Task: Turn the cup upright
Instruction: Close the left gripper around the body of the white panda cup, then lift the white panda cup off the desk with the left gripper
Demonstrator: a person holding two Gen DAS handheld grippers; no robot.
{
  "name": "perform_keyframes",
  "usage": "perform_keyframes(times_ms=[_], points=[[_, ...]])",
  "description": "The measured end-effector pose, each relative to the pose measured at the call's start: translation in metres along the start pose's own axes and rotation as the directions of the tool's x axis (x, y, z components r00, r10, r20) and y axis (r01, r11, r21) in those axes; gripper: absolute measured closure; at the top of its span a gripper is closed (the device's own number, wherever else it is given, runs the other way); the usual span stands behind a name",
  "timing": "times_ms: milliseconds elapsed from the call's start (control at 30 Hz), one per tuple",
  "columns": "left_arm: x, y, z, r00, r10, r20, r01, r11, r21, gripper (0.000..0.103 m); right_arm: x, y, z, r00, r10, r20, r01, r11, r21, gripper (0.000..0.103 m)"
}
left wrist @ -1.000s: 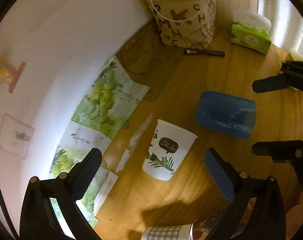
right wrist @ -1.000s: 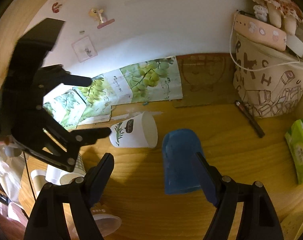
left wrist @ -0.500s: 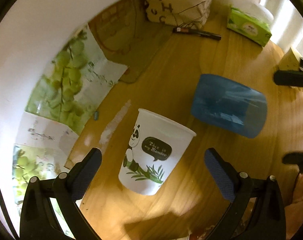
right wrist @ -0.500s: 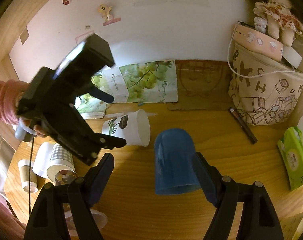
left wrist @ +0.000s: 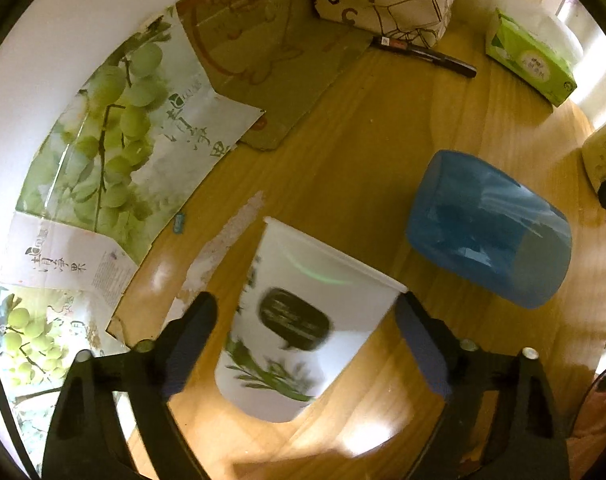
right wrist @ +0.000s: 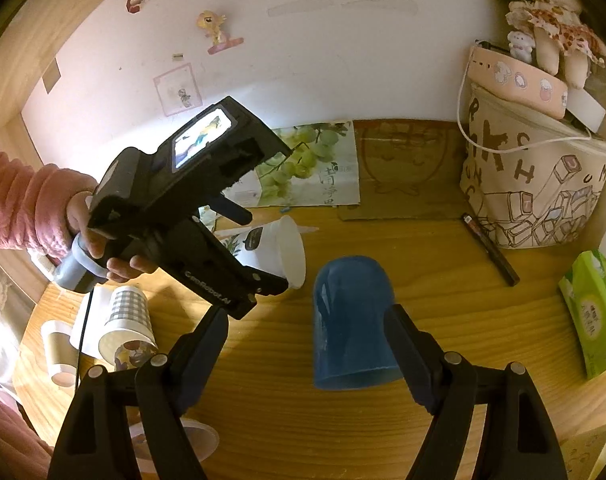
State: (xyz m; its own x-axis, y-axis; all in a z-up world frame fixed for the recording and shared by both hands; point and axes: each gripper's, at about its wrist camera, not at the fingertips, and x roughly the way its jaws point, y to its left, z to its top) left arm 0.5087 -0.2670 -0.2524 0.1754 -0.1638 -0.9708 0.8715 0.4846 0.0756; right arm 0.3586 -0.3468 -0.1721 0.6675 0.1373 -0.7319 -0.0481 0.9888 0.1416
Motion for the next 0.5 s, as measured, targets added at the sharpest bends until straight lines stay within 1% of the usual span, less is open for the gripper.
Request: perform_keyframes(times_ms=[33, 67, 167, 300, 433, 500], points=[[0.0, -0.001, 0.001, 1.0, -0.003, -0.001, 0.003, 1.0, 0.001, 0.015, 0.0, 0.0, 0.0, 1.0, 0.001, 0.001, -0.001, 1.0, 0.001, 0.022], [0.0, -0.001, 0.002, 1.0, -0.003, 0.004, 0.003, 1.0, 0.0, 0.022, -0.001, 0.0, 0.0, 1.0, 0.003, 0.002, -0.003, 1.0, 0.003, 0.022], [0.0, -0.002, 0.004, 1.0, -0.008, 0.009, 0.008, 1.0, -0.015, 0.022, -0.002, 0.0, 0.0, 1.0, 0.007, 0.006, -0.007, 1.0, 0.006, 0.022], [-0.004, 0.001, 0.011, 1.0, 0.001, 0.015, 0.0, 0.999, -0.039, 0.029, -0.003, 0.001, 0.0, 1.0, 0.005, 0.005, -0.005, 1.0, 0.005, 0.022], [-0.013, 0.002, 0.017, 0.999, 0.036, 0.031, -0.033, 0.997, -0.065, 0.03, -0.004, 0.0, 0.001, 1.0, 0.003, 0.002, -0.003, 1.0, 0.016, 0.022], [-0.02, 0.0, 0.02, 0.997, 0.065, 0.042, -0.062, 0.995, -0.073, 0.03, -0.004, -0.002, 0.003, 1.0, 0.001, -0.004, -0.001, 1.0, 0.025, 0.022]])
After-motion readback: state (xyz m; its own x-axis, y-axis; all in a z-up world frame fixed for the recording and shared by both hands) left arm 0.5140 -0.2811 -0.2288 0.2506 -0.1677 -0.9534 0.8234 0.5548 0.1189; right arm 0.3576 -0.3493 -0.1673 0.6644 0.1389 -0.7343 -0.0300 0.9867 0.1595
